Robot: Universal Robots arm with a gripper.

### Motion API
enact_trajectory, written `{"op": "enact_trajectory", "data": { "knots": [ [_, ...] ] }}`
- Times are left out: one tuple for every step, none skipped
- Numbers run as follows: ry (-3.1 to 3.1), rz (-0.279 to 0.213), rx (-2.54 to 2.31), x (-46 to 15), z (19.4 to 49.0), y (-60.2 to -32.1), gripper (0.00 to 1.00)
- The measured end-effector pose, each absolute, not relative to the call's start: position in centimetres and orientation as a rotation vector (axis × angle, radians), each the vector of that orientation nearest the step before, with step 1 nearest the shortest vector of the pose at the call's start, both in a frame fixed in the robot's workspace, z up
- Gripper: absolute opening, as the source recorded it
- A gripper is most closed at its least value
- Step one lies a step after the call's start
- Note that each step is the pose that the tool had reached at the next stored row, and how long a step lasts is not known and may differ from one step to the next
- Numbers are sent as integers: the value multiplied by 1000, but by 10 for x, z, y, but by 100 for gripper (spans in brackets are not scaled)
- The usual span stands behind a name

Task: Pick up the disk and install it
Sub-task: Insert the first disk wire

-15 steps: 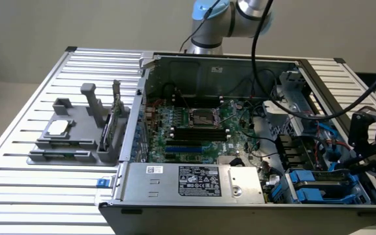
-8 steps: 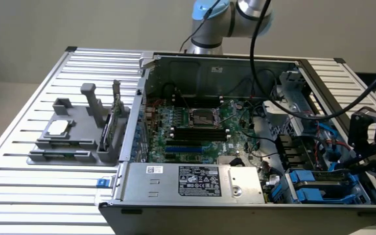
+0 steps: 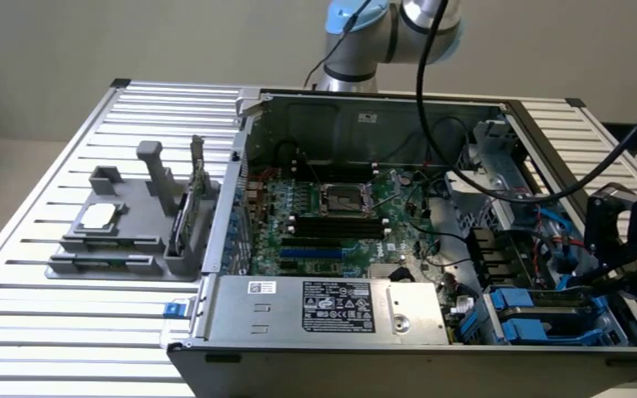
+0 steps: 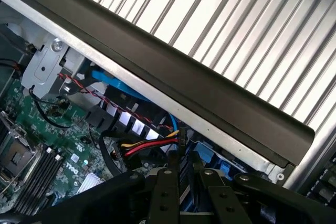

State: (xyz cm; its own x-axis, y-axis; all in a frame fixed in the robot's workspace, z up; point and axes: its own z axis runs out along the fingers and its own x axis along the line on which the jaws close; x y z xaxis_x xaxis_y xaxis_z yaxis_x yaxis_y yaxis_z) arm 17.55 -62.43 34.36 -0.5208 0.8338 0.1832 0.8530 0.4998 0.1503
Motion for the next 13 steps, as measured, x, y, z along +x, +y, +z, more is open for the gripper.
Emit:
{"op": "enact_trajectory", "data": {
  "knots": [
    [-2646, -343, -1491, 175, 343, -624, 22],
    [-2648, -347, -1492, 175, 343, -624, 22],
    [-2649, -350, -1492, 175, 343, -624, 22],
    [-2650, -354, -1492, 174, 342, -624, 22],
    [-2652, -358, -1492, 174, 342, -624, 22],
    [-2654, -362, -1493, 173, 341, -624, 22],
    [-2656, -366, -1493, 173, 341, -624, 22],
    [-2658, -369, -1494, 172, 340, -624, 22],
    [-2660, -372, -1494, 171, 340, -624, 22],
    [-2661, -375, -1495, 171, 340, -624, 22],
    [-2663, -378, -1495, 170, 340, -624, 22],
    [-2665, -382, -1496, 170, 340, -624, 22],
    [-2666, -385, -1496, 169, 340, -624, 22]
  ]
}}
